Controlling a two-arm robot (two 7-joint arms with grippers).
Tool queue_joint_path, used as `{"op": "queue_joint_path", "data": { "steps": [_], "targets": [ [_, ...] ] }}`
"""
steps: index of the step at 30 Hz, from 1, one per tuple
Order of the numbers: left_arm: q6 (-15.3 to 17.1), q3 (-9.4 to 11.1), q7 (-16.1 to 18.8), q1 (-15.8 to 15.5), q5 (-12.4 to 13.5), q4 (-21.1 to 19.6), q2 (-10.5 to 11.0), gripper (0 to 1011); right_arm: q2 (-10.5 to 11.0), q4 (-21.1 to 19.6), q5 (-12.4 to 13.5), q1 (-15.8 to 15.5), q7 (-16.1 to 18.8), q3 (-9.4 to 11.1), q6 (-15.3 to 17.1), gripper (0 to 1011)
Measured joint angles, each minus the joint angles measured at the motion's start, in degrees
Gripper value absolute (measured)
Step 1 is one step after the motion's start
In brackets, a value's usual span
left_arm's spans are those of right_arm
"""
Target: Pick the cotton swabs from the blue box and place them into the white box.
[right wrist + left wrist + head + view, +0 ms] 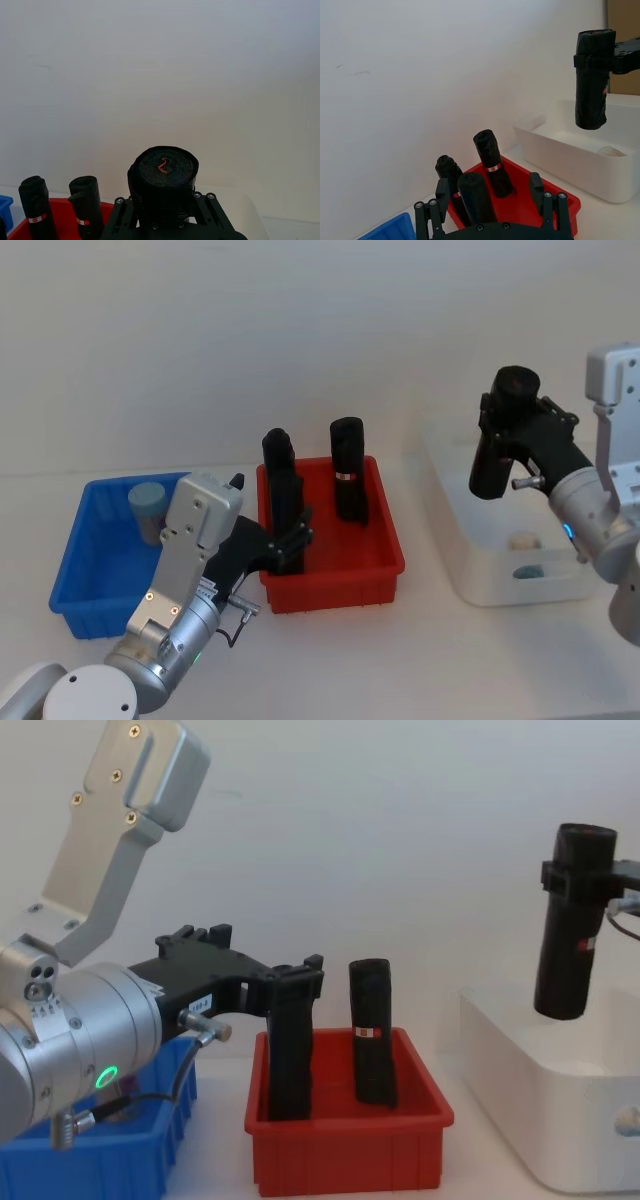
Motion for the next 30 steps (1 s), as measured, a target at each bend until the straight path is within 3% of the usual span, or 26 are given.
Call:
{"op": "queue_joint_path", "data": {
  "steps": [27, 30],
  "targets": [
    [0.00, 0.00, 0.00, 0.00, 0.00, 0.00, 0.00, 1004, 0.84, -1.94, 0.59, -1.65, -1.78, 1.23, 2.42, 434],
    [0.00, 0.00, 0.00, 0.00, 0.00, 0.00, 0.00, 1004, 0.86, -2.07, 0.66, -1.76, -1.76, 1.32, 2.48, 512]
  ]
}}
